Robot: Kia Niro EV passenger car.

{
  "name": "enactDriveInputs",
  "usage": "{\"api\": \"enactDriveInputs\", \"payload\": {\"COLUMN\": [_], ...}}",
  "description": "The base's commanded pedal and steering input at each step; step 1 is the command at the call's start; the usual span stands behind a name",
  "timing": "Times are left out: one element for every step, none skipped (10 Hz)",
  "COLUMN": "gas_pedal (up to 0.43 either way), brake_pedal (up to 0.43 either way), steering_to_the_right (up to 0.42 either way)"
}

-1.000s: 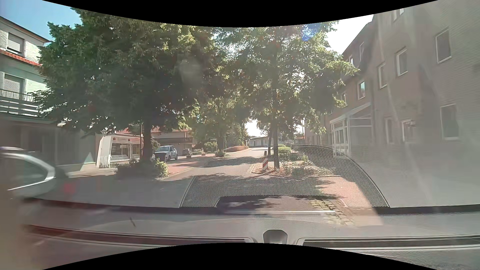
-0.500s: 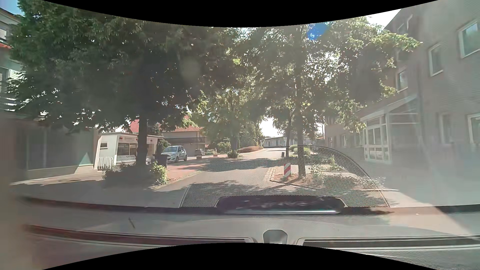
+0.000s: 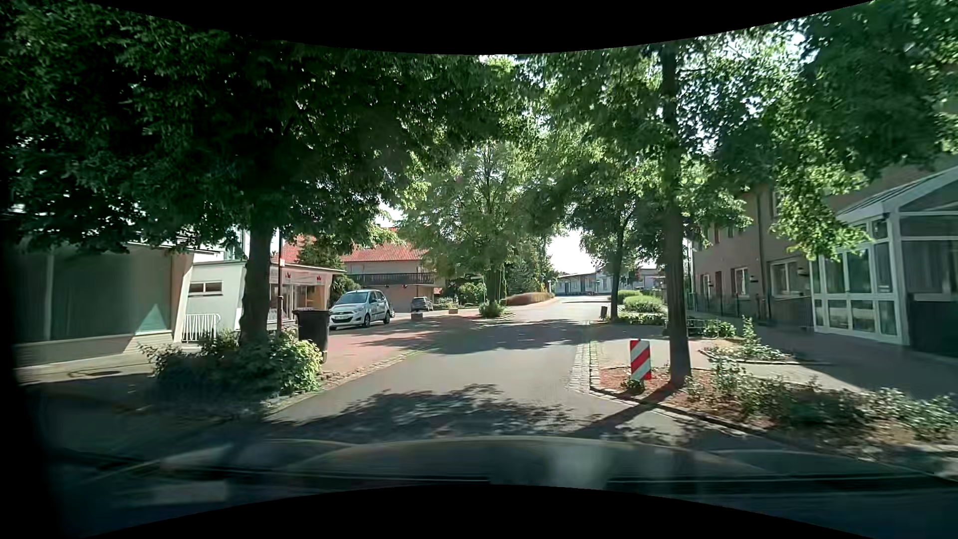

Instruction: Follow the waypoints while adhering to traffic rules and regulations

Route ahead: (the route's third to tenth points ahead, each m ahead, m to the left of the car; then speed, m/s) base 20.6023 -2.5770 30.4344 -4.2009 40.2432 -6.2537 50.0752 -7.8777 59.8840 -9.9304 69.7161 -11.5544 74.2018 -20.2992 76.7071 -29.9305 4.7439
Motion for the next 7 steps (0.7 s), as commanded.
{"api": "enactDriveInputs", "payload": {"gas_pedal": [0.169, 0.209, 0.209, 0.209, 0.22, 0.22, 0.22], "brake_pedal": [0.006, 0.006, 0.006, 0.006, 0.006, 0.006, 0.006], "steering_to_the_right": [-0.063, -0.057, -0.057, -0.056, -0.047, -0.034, -0.022]}}
